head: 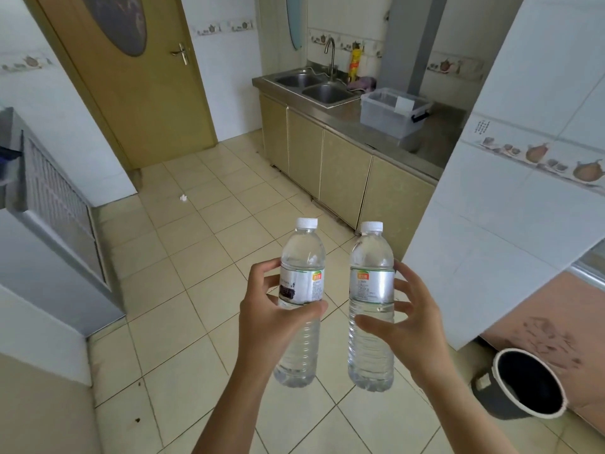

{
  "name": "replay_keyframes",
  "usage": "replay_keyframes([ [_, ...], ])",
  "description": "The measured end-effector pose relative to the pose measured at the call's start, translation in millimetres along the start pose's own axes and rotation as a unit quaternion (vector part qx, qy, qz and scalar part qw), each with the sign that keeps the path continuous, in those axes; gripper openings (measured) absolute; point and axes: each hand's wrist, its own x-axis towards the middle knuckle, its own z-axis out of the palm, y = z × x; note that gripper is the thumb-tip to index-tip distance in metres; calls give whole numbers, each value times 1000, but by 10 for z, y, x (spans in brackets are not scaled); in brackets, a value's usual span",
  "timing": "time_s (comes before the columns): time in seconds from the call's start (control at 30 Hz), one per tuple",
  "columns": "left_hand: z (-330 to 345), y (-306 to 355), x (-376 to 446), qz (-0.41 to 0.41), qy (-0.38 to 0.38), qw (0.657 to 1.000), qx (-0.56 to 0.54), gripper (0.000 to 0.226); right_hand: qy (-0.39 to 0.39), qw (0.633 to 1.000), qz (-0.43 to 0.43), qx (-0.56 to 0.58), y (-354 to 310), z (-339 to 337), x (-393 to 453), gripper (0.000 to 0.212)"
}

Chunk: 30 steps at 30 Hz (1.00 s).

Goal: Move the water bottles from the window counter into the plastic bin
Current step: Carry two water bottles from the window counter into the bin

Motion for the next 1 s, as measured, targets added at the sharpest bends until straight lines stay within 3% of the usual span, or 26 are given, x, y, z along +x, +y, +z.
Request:
replay_keyframes([
  [0.63, 1030, 483, 3675, 36, -87, 995, 23, 75, 82, 996, 14, 12, -13, 528, 3428, 94],
  [1.0, 2048, 759, 5354, 43, -128, 991, 16, 77, 113, 993, 25, 28, 17, 349, 5219, 95],
])
